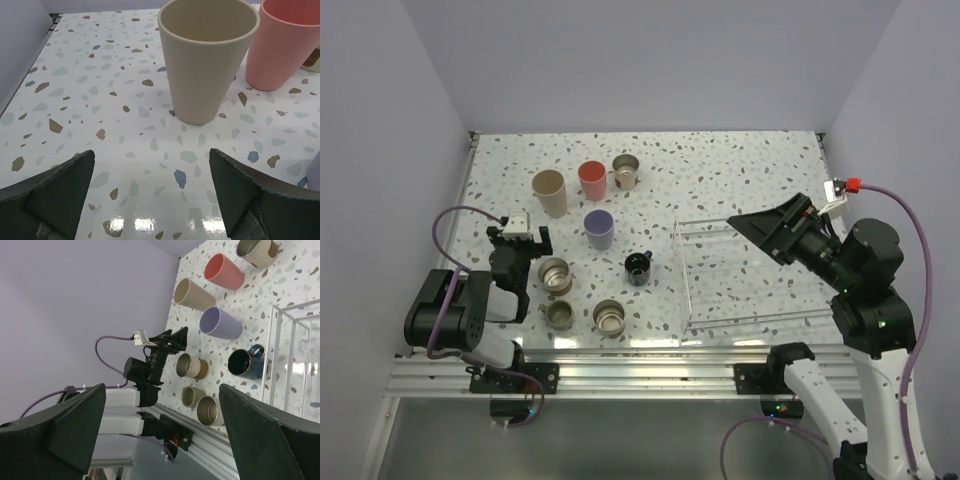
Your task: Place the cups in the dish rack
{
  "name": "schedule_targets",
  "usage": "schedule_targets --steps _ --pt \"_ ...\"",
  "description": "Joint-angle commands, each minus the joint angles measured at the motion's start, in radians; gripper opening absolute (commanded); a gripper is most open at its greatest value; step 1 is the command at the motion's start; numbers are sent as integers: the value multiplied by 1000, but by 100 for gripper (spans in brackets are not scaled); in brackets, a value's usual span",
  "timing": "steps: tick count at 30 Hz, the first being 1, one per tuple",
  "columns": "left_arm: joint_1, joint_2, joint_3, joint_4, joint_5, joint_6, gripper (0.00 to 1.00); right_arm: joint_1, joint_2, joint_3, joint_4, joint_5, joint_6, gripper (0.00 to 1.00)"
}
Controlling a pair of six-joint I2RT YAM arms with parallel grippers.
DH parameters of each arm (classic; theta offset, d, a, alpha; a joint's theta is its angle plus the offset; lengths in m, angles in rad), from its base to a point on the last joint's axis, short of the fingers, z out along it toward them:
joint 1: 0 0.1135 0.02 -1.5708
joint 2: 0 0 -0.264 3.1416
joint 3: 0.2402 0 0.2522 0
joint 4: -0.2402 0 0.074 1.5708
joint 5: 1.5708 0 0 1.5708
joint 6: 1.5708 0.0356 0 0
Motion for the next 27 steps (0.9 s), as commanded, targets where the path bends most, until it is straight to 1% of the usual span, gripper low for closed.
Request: schedule_targets --steps 1,5,6,7,9,10,12,14,15,16,17,18,20,22,23,24,25,26,27 --pt "4 -6 12 78 2 20 100 22 -7 26 -57 -3 8 99" --pt "4 -5 12 78 2 22 100 40 -16 38 -158 78 3 99" --pt "4 -5 12 78 2 20 100 58 -16 54 -183 138 -3 99" --pt "4 -5 12 78 2 20 100 68 -15 89 -194 154 -17 98" --pt "4 -6 12 78 2 20 100 78 -6 111 -156 152 -47 98" --pt "4 -6 12 78 2 20 100 81 8 168 -169 180 -58 98" --pt "4 -5 12 78 2 20 100 83 30 230 -212 221 -84 98" --pt "4 -5 12 78 2 20 100 89 19 204 -134 157 -104 99" --pt "4 -6 12 78 2 22 100 89 17 181 -55 85 -119 99" --pt "4 -6 12 78 2 20 100 92 24 139 -21 15 -121 99" --pt "4 -6 12 78 2 20 100 91 28 118 2 -123 -112 98" --pt "5 -6 12 78 2 20 100 91 52 103 13 -165 -75 99" --pt "4 -6 12 78 2 20 100 92 82 92 3 -228 -66 99" --pt "5 -5 12 77 2 20 100 92 143 155 -48 -215 -119 99" --pt "4 -5 12 78 2 20 100 92 160 164 -43 -220 -127 99" --pt "4 -5 12 77 2 22 100 91 169 160 -4 -252 -92 98" --pt "4 -6 12 77 2 22 100 92 169 116 15 -260 -57 99" --pt "4 -5 14 75 2 22 100 92 159 65 76 -265 0 99" --pt "4 -5 12 77 2 22 100 92 146 5 234 -318 110 98"
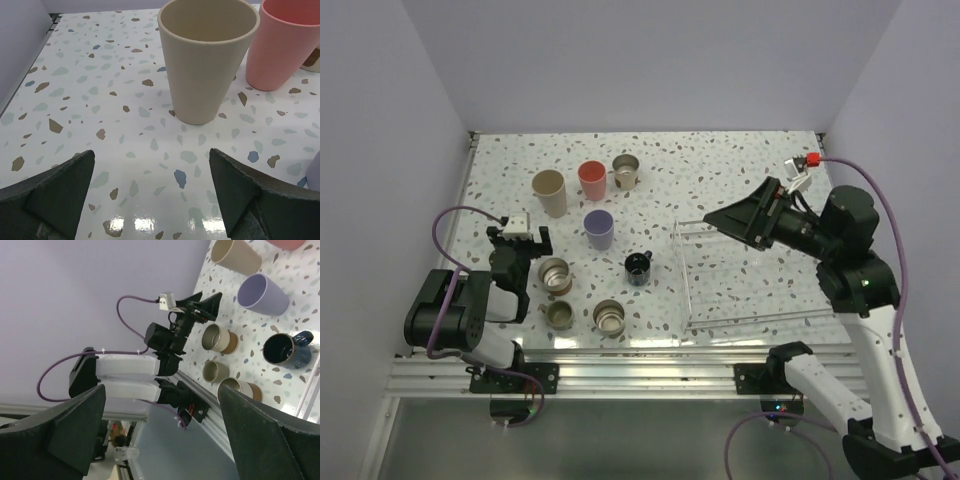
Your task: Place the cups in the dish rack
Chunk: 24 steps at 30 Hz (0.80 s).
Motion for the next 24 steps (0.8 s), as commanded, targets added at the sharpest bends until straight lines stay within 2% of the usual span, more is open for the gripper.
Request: schedule_targets --steps 1,3,5,11,14,16,17,18,19,23,24 --pt "4 -5 12 77 2 22 100 1 -42 -211 321 -154 236 99" --pt "4 -5 12 77 2 22 100 -18 -37 -266 470 -210 318 99" --pt "4 -3 12 77 2 22 100 1 5 -264 501 -220 332 99" --pt "4 -2 18 72 -1 22 100 9 53 -221 455 -240 298 99" --pt "1 -8 17 72 -7 25 100 9 76 -192 377 -226 255 99" --pt "-4 -87 55 -38 -100 11 100 9 76 -188 339 -218 237 98" --pt "-4 -126 96 -143 -144 -47 100 9 72 -188 336 -203 237 99" --pt "2 -156 147 -361 -179 -55 100 8 67 -186 314 -191 229 98" --pt "4 -195 240 -436 -201 -49 100 9 58 -169 290 -177 217 98" --pt "2 -328 329 -576 -113 -56 100 9 40 -131 214 -125 172 98" --pt "4 -359 407 -704 -139 -82 100 8 36 -123 204 -111 171 99"
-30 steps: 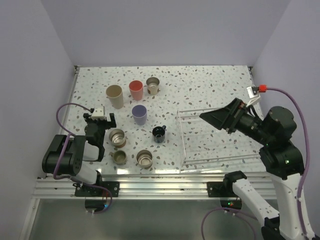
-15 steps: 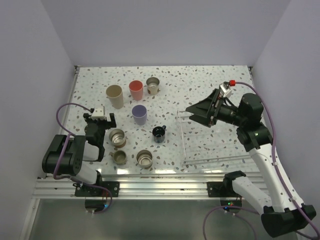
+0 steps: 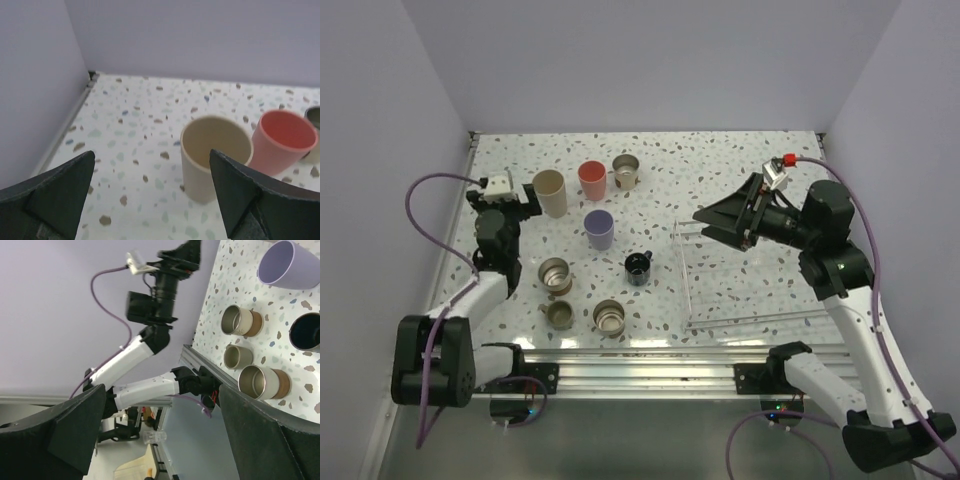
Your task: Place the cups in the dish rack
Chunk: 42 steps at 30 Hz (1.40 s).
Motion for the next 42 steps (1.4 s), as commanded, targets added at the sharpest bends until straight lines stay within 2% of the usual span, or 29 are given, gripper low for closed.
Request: schedule_targets --steps 1,5,6,7,8,9,11,14,17,22,31,37,42 --pt "5 -91 175 -331 -40 -79 100 2 -36 64 -74 43 -48 99" --pt "5 -23 453 -793 -55 -238 96 3 -58 97 -146 112 -80 99" --pt "6 35 564 -869 -45 -263 94 2 -58 123 -201 134 -89 99" --pt "12 72 626 -934 -5 -293 94 2 -53 139 -233 164 -102 98" --pt "27 111 693 -1068 32 -365 94 0 -34 155 -291 171 -128 99" --pt "31 197 831 -1132 117 -387 97 0 -17 191 -321 172 -145 99" --pt "32 283 971 -1306 187 -413 96 -1 20 227 -384 168 -189 99" --pt "32 443 1271 -1524 232 -427 88 -3 28 268 -410 169 -215 99" --pt "32 552 1390 -1661 206 -427 77 -6 13 279 -419 174 -226 99" --pt "57 546 1346 -1658 227 -439 60 -6 16 321 -467 192 -260 98" --pt "58 540 1272 -1680 155 -418 57 -6 29 347 -502 205 -292 99" --pt "60 526 1142 -1583 185 -423 57 -6 49 357 -505 208 -309 98" --pt "60 540 1084 -1490 213 -427 51 -7 62 382 -514 215 -332 99"
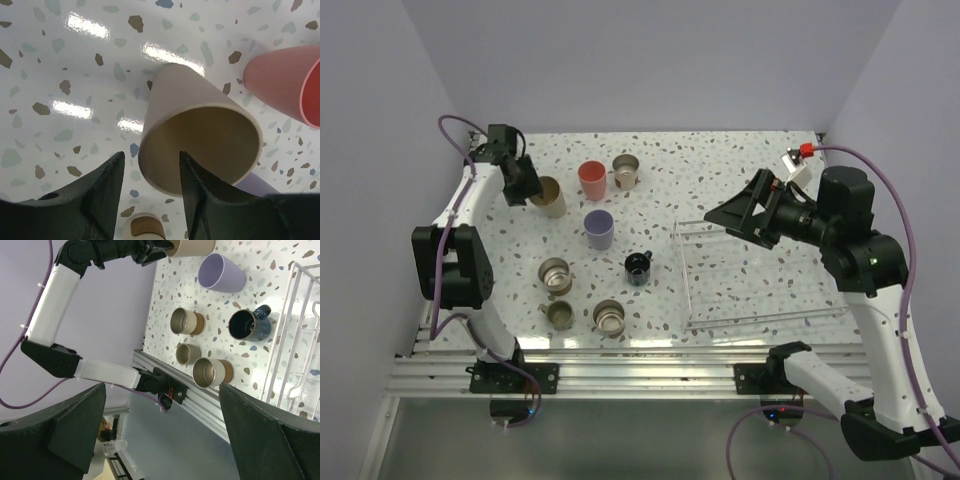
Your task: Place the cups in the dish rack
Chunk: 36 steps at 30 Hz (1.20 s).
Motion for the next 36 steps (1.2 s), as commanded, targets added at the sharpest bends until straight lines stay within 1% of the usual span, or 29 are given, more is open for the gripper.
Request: schedule_targets --steps 1,4,7,8,10,11,13,14,16,17,18,19,20,24,26,29,32,35,36 --pt "8 -18 -10 105 29 -2 51 -5 4 57 -10 8 -33 99" --pt "7 -7 -2 121 25 -10 50 -5 9 71 -18 12 -44 99" --pt "8 -3 1 141 19 -11 43 -5 12 77 -24 14 -50 99" --pt "8 11 7 141 18 -13 40 -5 12 77 -23 14 -48 98" --pt "8 28 15 138 15 -10 37 -5 11 74 -23 12 -48 99" --pt "7 45 22 133 15 -10 32 -5 9 71 -21 12 -45 99" --pt "8 56 26 136 16 -11 28 -5 6 67 -20 12 -42 99" --pt "7 60 27 142 19 -11 24 -7 3 64 -18 11 -37 99" --pt "7 73 32 145 25 -11 20 -5 -2 54 -15 8 -33 99" --pt "7 79 44 141 27 -11 12 -7 -6 47 -9 5 -27 99" --pt "7 80 52 139 27 -11 8 -5 -8 42 -7 3 -22 99" --pt "7 83 64 132 29 -8 2 -5 -12 39 -4 5 -19 99" --pt "7 83 94 112 29 -8 0 -5 -12 34 -3 3 -13 99" --pt "7 42 179 70 27 -5 0 -7 6 59 -30 20 -27 99" --pt "8 19 252 24 32 -2 0 -5 23 108 -59 26 -82 98" --pt "5 -13 350 -42 58 5 0 -4 43 171 -104 77 -148 98" --pt "-1 -67 407 -71 119 12 0 -4 69 217 -119 92 -157 98" --pt "-10 -145 388 -45 231 -7 0 -5 78 212 -84 66 -120 99" --pt "-34 -168 366 -27 322 -45 0 -4 81 209 -64 49 -104 99"
